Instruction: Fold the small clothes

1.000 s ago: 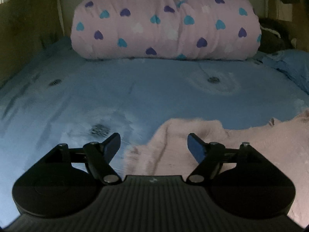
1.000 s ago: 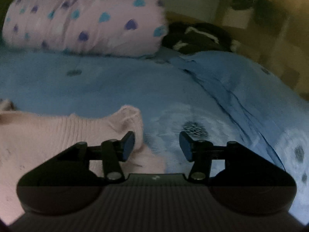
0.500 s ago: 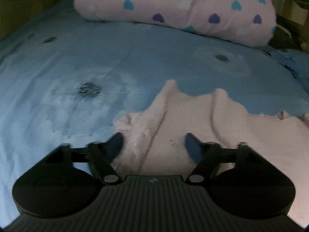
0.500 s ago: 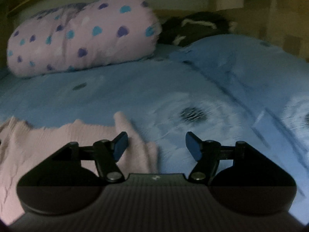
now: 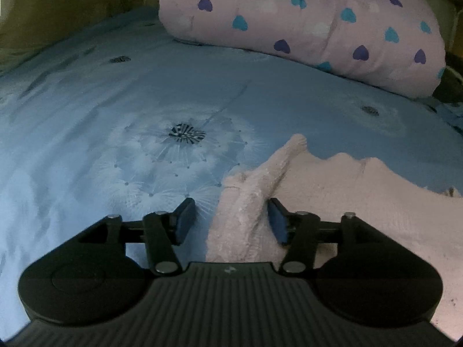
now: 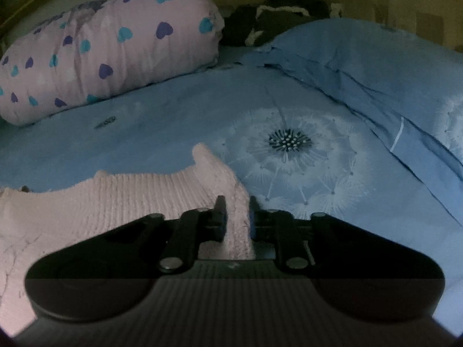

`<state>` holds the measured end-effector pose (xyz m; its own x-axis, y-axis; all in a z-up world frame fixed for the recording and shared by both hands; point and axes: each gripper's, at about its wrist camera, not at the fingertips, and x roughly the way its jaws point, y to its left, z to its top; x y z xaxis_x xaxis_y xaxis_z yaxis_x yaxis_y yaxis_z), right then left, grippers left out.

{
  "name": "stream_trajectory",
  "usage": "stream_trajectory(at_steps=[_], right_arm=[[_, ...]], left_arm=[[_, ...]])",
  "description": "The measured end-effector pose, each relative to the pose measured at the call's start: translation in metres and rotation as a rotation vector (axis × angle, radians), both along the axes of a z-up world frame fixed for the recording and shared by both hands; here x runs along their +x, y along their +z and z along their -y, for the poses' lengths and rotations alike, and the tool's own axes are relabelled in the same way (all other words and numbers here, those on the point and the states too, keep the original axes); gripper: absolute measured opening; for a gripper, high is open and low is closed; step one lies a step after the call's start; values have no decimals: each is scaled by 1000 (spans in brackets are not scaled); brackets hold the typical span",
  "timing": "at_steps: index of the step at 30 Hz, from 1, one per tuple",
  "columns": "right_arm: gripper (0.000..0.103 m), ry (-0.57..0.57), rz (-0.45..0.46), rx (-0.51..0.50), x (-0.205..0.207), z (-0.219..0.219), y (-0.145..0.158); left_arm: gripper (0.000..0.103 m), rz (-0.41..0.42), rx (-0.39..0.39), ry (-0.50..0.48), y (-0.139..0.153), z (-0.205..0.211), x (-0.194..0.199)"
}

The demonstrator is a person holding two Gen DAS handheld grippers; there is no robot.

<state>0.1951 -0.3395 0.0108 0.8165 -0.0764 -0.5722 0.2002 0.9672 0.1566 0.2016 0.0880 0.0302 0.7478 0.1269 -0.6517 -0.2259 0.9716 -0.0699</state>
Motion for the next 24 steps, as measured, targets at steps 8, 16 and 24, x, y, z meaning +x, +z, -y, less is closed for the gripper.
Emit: stream_trajectory(at_steps=[8, 16, 24], right_arm=[[37, -45, -2, -20, 1, 4, -3], [39, -130, -4, 151, -9, 28, 13], [47, -102, -5, 94, -35, 13, 45]], left_arm=[[77, -26, 56, -38, -8, -3, 17], [77, -12, 95, -119, 5, -5, -1], [77, -23, 142, -164, 53, 2, -36]])
